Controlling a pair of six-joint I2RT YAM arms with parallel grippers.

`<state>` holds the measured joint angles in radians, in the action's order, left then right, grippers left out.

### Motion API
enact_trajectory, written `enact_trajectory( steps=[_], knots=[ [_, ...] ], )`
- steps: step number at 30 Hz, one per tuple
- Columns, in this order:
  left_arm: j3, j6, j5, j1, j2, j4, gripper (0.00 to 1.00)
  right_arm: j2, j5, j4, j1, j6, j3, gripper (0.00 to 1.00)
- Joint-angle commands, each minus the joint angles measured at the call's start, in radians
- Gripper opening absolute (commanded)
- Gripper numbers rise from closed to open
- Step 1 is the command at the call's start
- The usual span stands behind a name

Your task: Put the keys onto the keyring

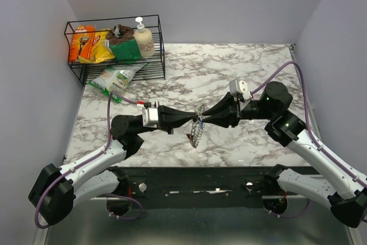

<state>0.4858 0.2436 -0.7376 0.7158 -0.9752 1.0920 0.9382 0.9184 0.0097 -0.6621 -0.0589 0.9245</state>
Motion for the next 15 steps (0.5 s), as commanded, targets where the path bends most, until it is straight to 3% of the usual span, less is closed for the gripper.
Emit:
enact_trajectory(
  steps=[1,10,15],
  knots=[
    [0.051,-0.017,-0.019,0.004,-0.002,0.028,0.0,0.02,0.011,0.047,-0.007,0.036,-0.004,0.33],
    [0.063,-0.017,-0.032,0.005,-0.011,0.02,0.0,0.047,0.022,0.072,-0.007,0.053,-0.009,0.33],
    [0.068,-0.012,-0.031,0.004,-0.011,0.031,0.0,0.063,0.033,0.069,-0.008,0.054,-0.007,0.23]
  ],
)
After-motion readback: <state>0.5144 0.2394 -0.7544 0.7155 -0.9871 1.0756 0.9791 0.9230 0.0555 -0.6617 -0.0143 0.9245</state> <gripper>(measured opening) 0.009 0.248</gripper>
